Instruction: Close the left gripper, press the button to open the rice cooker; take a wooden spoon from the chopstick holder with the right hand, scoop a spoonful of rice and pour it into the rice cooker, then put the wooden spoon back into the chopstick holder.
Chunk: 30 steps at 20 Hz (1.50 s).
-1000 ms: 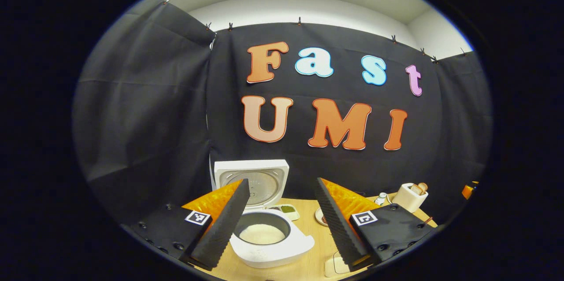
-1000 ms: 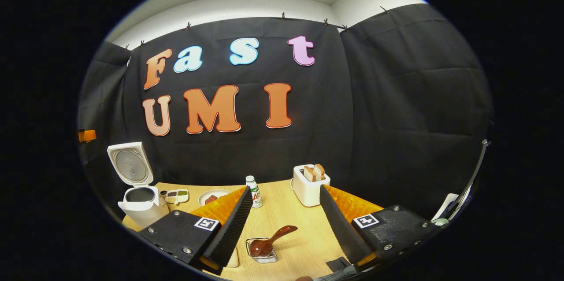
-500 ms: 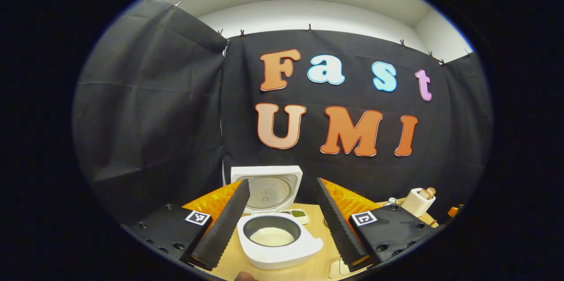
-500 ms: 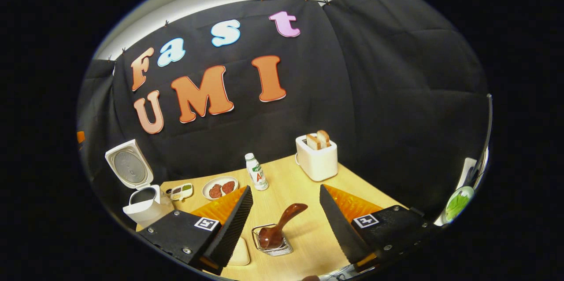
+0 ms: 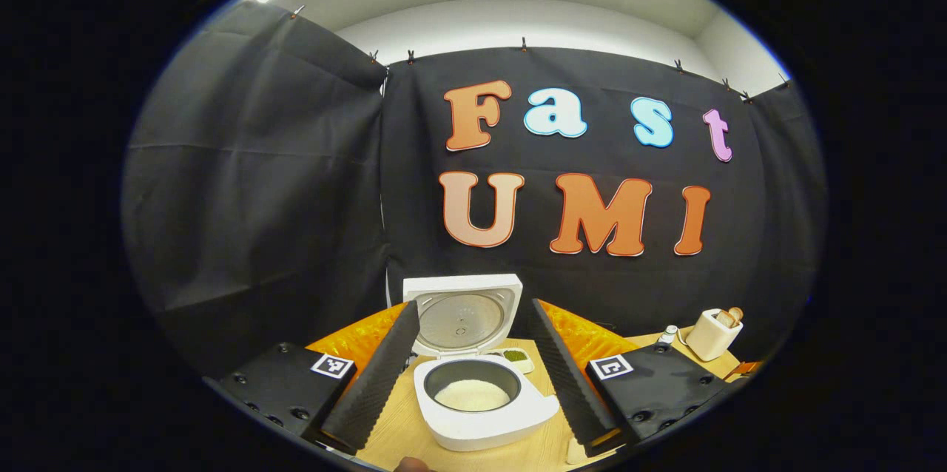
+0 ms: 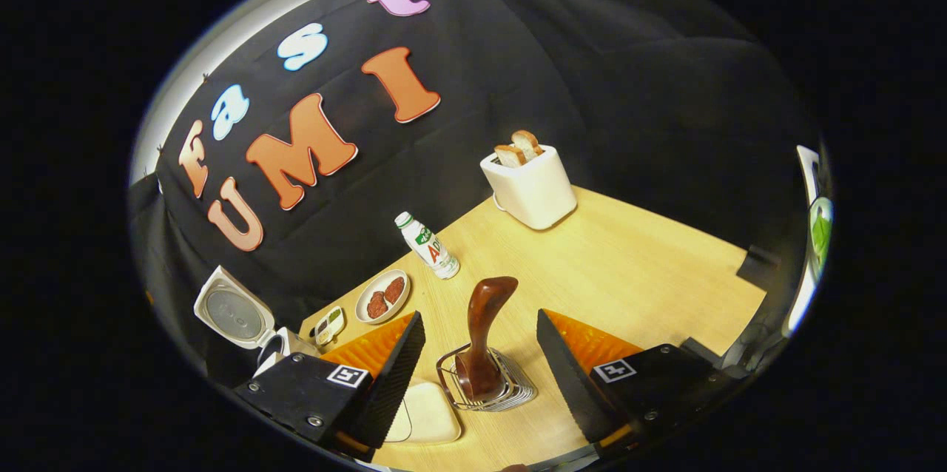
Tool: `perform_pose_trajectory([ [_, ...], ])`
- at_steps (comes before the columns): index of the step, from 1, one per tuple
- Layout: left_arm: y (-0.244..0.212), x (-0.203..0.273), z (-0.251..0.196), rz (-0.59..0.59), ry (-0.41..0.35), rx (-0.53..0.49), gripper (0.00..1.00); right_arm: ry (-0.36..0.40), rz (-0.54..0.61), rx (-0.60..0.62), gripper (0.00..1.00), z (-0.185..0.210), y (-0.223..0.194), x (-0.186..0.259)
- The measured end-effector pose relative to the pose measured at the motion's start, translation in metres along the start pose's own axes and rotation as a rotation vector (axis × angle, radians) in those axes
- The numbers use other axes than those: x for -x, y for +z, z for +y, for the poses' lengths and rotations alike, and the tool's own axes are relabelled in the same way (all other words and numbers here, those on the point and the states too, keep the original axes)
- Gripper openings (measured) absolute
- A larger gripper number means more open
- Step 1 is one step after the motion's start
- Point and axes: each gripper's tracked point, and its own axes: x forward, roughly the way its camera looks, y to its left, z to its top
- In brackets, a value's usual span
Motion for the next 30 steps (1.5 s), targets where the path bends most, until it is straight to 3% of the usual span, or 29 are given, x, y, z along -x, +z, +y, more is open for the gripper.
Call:
perform_pose_trajectory([
  [6,-0.005,0.003,0.018,0.014,0.055,-0.080,1.00,0.021,0.049,-0.114,0.94,-0.001,-0.014,-0.025],
  [8,-0.009,0.002,0.019,0.024,0.057,-0.078,1.00,0.023,0.059,-0.131,0.89,0.000,-0.018,-0.034],
  [12,-0.019,-0.004,0.014,0.049,0.044,-0.062,1.00,0.046,0.083,-0.162,0.67,0.007,-0.023,-0.046],
  [15,-0.023,-0.008,0.014,0.057,0.046,-0.059,1.00,0.030,0.080,-0.183,0.33,0.007,-0.020,-0.056],
  [16,-0.025,-0.009,0.014,0.059,0.046,-0.060,1.00,0.030,0.084,-0.169,0.27,0.009,-0.021,-0.059],
  [21,-0.029,-0.013,0.014,0.069,0.038,-0.029,1.00,-0.023,0.058,-0.032,0.10,0.010,-0.017,-0.058],
  [30,-0.031,-0.009,0.033,0.068,0.014,0.009,1.00,-0.040,-0.045,0.184,0.08,0.053,0.020,-0.012],
])
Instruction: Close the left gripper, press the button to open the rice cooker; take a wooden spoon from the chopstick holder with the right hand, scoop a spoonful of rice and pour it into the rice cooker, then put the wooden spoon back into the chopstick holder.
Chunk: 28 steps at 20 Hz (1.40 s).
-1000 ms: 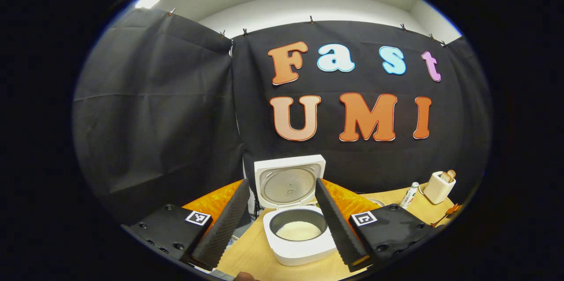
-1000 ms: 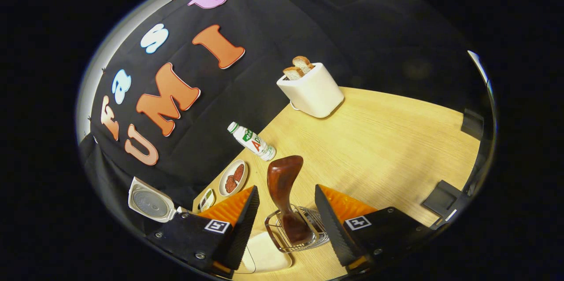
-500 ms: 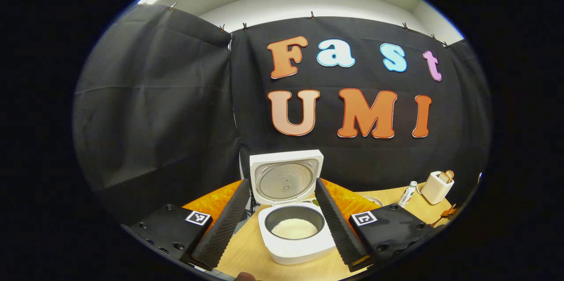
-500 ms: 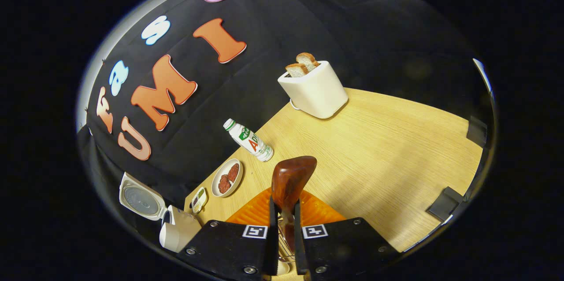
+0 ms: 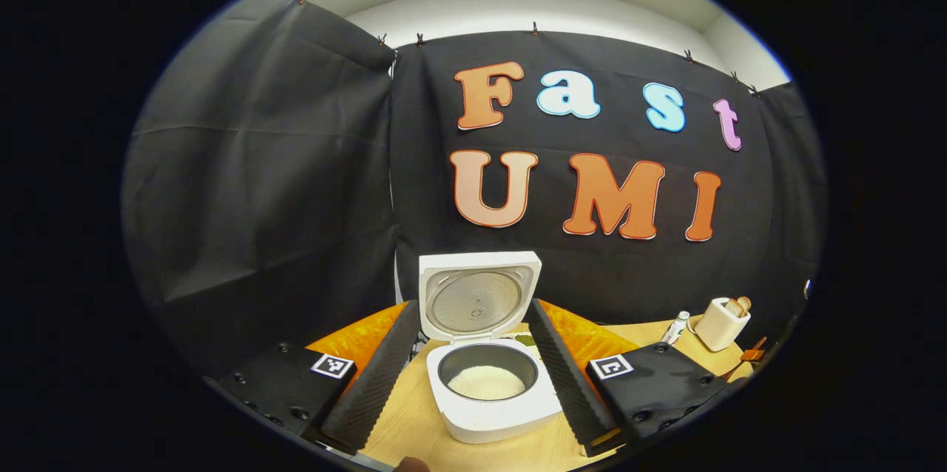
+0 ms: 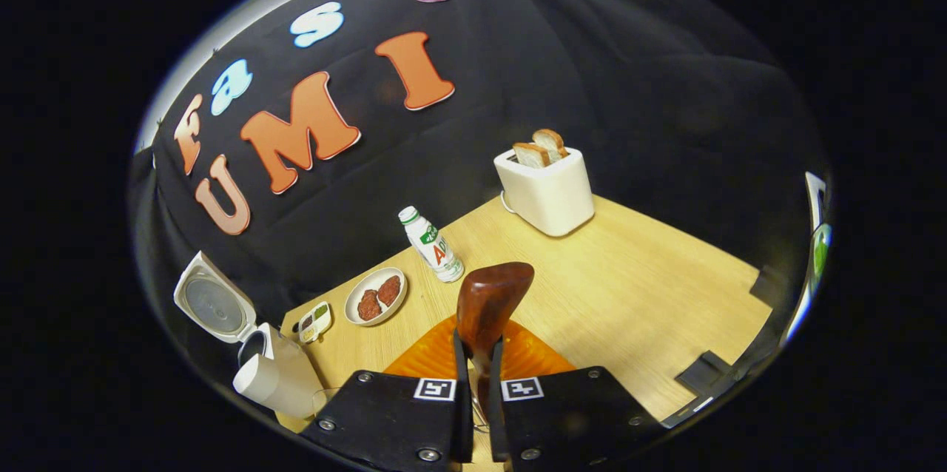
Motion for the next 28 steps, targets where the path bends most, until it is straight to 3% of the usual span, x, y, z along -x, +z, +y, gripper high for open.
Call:
perform_pose_trajectory([
  [7,-0.006,-0.001,0.019,0.012,-0.021,0.008,1.00,0.102,-0.089,0.069,0.08,0.064,0.029,0.039],
  [8,-0.007,-0.001,0.022,0.014,-0.022,0.008,1.00,0.116,-0.095,0.083,0.04,0.074,0.029,0.042],
  [9,-0.006,-0.002,0.024,0.015,-0.023,0.011,1.00,0.127,-0.099,0.102,0.08,0.084,0.027,0.044],
  [15,-0.003,-0.005,0.032,0.019,-0.050,0.001,1.00,0.162,-0.087,0.218,0.08,0.132,-0.008,0.044],
  [28,-0.022,-0.020,0.047,0.052,-0.059,-0.056,1.00,0.064,-0.058,0.427,0.08,0.142,-0.095,-0.009],
])
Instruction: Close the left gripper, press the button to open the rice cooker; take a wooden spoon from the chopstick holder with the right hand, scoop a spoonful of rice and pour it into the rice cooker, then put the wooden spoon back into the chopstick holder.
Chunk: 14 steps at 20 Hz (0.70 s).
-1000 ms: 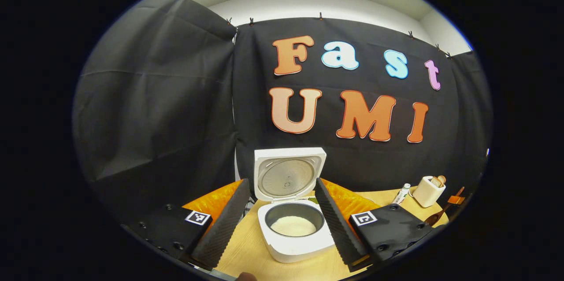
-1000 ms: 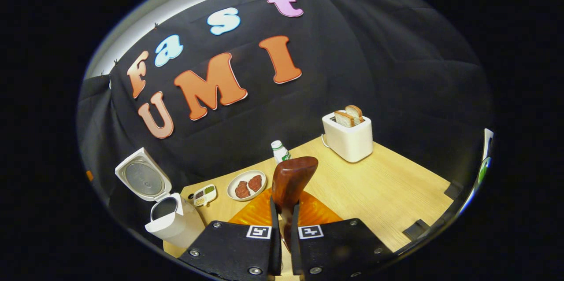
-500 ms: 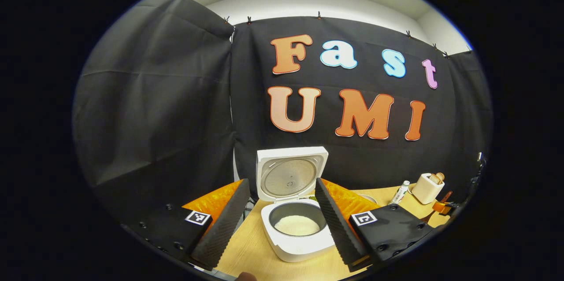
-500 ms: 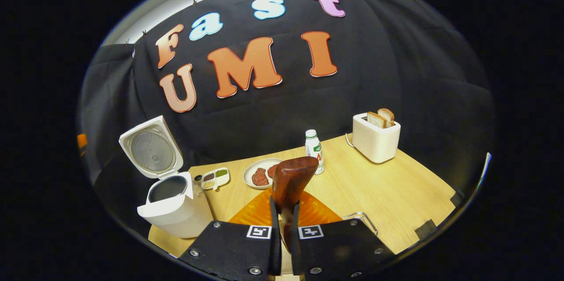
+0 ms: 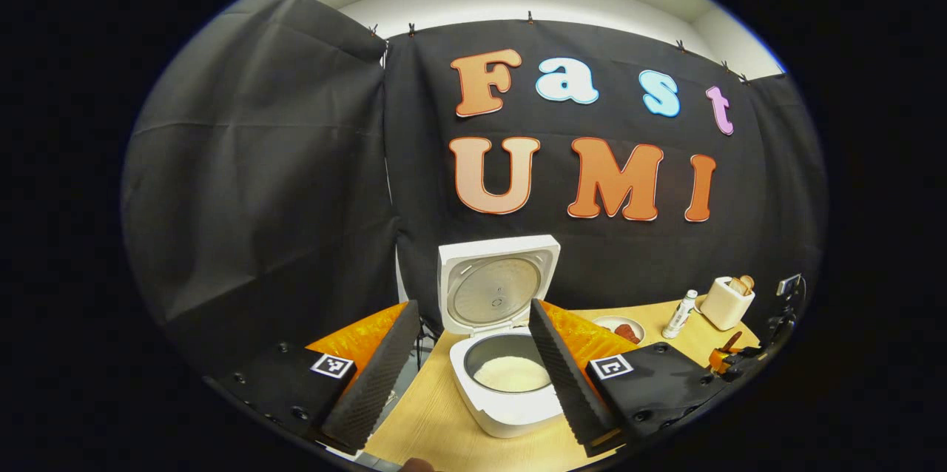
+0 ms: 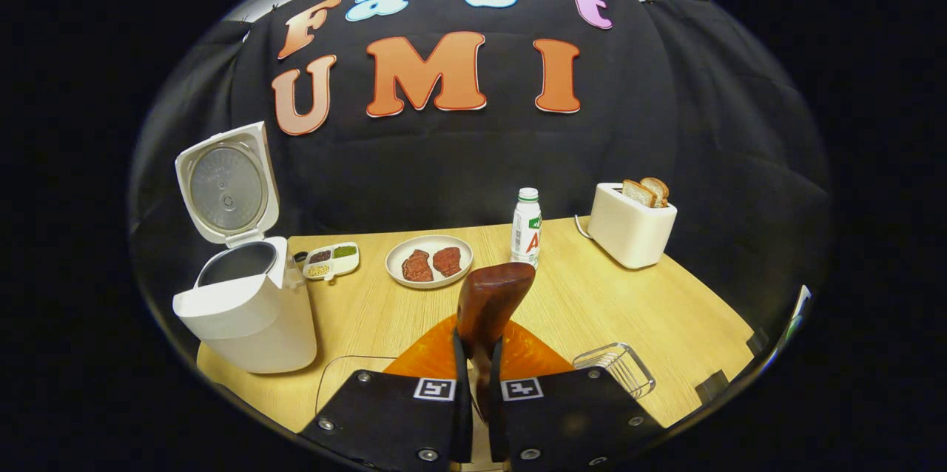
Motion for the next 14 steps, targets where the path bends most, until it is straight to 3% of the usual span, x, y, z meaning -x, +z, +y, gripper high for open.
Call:
perform_pose_trajectory([
  [3,-0.003,-0.006,-0.004,0.011,-0.013,-0.009,1.00,-0.030,0.011,0.092,0.08,0.004,-0.019,-0.012],
  [8,-0.005,-0.012,-0.006,0.012,-0.023,-0.031,1.00,-0.050,-0.015,0.106,0.08,0.005,-0.024,-0.022],
  [14,-0.015,-0.012,-0.004,0.034,-0.033,-0.035,1.00,0.007,0.024,-0.042,0.08,0.011,-0.041,-0.025],
])
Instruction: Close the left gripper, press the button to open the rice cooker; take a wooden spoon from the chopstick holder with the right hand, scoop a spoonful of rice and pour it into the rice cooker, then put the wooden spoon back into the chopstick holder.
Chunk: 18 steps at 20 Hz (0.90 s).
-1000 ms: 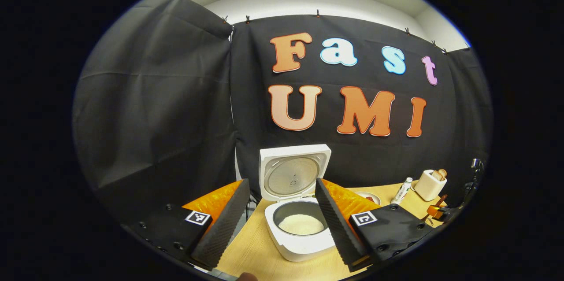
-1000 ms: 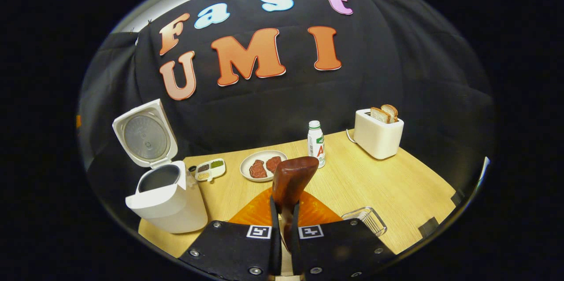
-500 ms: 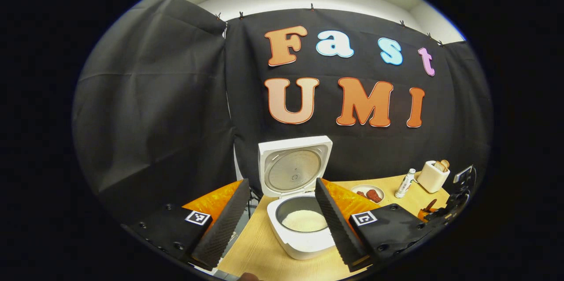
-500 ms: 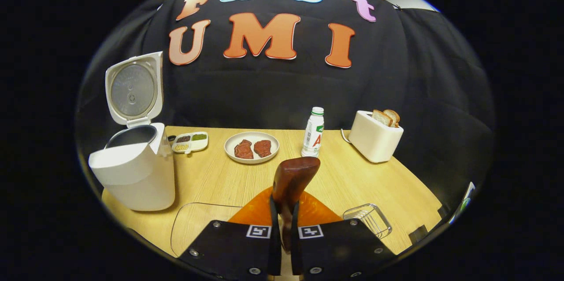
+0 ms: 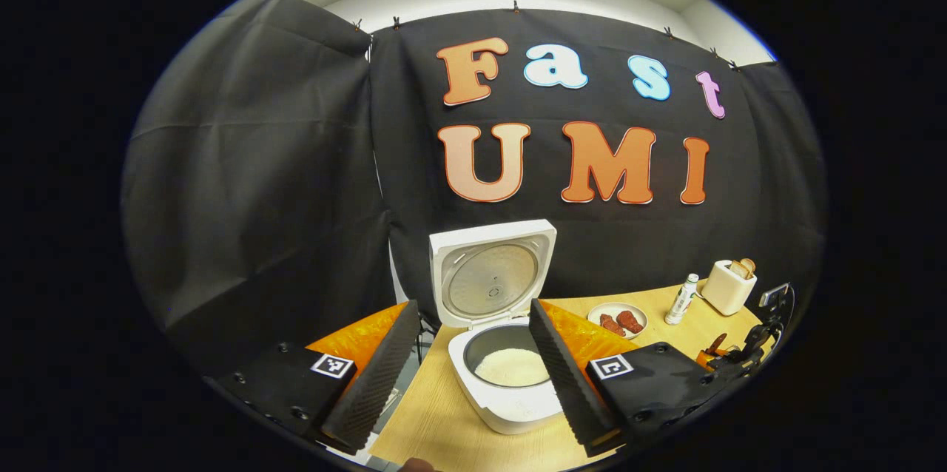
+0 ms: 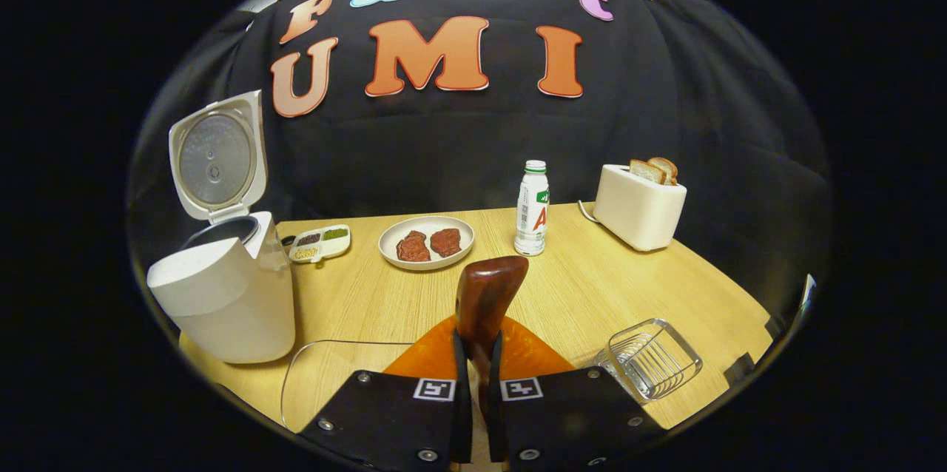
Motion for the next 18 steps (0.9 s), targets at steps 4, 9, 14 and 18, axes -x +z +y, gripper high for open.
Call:
perform_pose_trajectory([
  [4,-0.001,0.000,0.002,-0.001,-0.004,0.014,1.00,0.126,0.044,-0.030,0.08,0.032,-0.007,0.013],
  [9,-0.005,0.005,0.003,0.007,-0.005,0.023,1.00,0.243,0.164,-0.232,0.08,0.064,-0.029,0.026],
  [14,-0.006,0.010,0.000,0.008,-0.010,0.029,1.00,0.190,0.254,-0.497,0.08,0.051,-0.044,0.018],
  [18,-0.007,0.012,-0.009,0.013,-0.025,0.029,1.00,0.137,0.308,-0.687,0.08,0.041,-0.052,0.019],
])
